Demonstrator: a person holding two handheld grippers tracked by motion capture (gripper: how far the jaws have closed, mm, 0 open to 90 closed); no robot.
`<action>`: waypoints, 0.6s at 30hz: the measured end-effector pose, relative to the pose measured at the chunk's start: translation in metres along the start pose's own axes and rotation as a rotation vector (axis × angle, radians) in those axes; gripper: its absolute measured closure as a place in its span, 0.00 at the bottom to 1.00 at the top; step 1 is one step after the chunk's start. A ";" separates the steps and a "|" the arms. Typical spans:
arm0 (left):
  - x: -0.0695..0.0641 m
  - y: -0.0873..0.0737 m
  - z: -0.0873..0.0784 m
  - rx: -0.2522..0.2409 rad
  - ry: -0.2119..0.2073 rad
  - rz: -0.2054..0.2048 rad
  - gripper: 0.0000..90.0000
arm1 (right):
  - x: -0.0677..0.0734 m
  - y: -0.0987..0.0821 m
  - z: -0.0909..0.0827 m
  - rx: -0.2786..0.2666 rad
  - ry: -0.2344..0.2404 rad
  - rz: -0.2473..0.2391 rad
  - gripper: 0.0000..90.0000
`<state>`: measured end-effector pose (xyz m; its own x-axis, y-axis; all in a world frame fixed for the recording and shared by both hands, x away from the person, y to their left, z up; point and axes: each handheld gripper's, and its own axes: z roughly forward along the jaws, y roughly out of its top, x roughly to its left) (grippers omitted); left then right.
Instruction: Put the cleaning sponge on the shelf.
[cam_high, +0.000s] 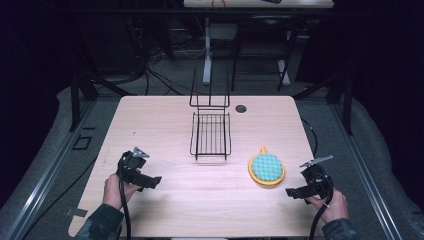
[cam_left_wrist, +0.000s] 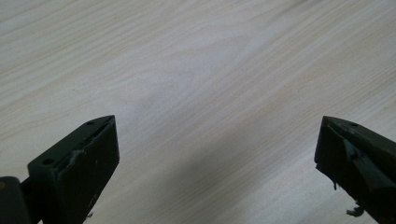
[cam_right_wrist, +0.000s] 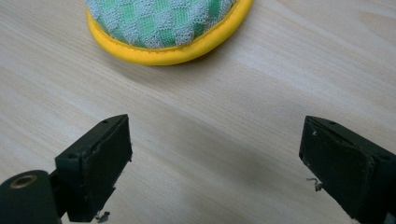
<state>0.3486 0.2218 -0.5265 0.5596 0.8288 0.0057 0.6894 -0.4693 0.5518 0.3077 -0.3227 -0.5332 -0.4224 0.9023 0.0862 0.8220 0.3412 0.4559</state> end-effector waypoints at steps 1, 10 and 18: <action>0.000 0.000 0.000 0.000 0.000 0.000 0.00 | 0.000 0.000 0.000 0.000 0.000 0.000 0.10; 0.002 -0.001 -0.001 -0.002 -0.004 -0.013 0.00 | 0.002 0.006 0.000 -0.005 0.018 -0.006 0.10; 0.002 0.000 0.002 0.021 -0.011 -0.026 0.00 | 0.002 0.011 0.000 -0.014 0.024 0.018 0.00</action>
<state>0.3507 0.2230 -0.5280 0.5466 0.8372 -0.0176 0.7130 -0.4543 0.5340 0.3157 -0.3175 -0.5283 -0.4165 0.9018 0.1154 0.8243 0.3210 0.4663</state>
